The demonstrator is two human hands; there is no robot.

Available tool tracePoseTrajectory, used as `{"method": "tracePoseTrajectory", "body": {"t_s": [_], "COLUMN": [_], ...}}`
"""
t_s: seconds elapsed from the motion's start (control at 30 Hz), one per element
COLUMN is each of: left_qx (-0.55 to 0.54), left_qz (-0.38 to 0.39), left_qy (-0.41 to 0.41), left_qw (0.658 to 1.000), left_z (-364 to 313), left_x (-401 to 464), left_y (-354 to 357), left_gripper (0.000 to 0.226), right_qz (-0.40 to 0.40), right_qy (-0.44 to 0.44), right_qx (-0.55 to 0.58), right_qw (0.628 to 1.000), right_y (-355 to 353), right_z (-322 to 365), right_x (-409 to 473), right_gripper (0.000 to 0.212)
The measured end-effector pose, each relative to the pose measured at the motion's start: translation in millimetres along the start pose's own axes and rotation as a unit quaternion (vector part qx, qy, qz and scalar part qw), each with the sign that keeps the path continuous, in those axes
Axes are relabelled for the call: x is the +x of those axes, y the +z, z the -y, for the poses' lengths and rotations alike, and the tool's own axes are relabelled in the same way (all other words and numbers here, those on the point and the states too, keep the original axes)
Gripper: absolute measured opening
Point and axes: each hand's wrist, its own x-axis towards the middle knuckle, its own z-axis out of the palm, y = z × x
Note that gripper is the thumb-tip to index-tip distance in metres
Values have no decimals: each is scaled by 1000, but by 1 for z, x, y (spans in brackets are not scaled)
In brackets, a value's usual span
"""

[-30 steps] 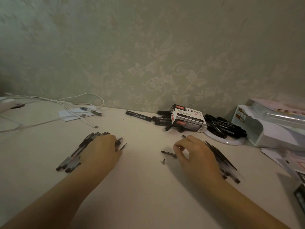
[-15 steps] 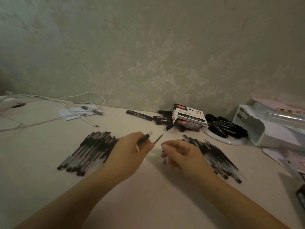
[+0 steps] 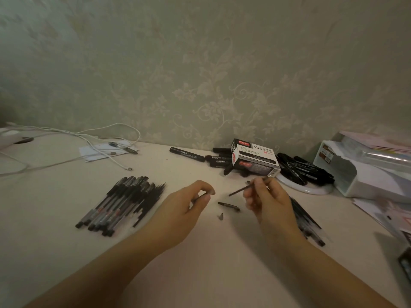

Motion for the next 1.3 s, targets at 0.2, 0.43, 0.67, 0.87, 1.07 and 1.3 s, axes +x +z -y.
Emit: {"method": "tracePoseTrajectory", "body": {"t_s": [0.2,0.43,0.67,0.87,1.07,1.3], "left_qx": [-8,-19,2,-1,-5,10], "left_qz": [11,17,22,22,19,28], "left_qy": [8,12,21,29,18,30], "left_qw": [1000,1000,1000,999,1000,999], "left_z": [-1,-2,-2,0,2,5], "left_x": [-1,-1,-2,-1,0,-1], "left_y": [1,0,2,5,3,4], "left_gripper": [18,18,19,17,18,21], "right_qz": [-8,-3,40,137,150,179], "right_qy": [7,17,0,-35,-130,-209], "right_qx": [96,96,38,-131,-365,-458], "right_qw": [995,995,998,981,910,845], "right_y": [2,1,0,6,5,2], "right_z": [0,-3,-1,-7,-13,-21], "right_x": [2,5,3,-4,-8,-7], "right_gripper": [21,20,19,13,21,4]}}
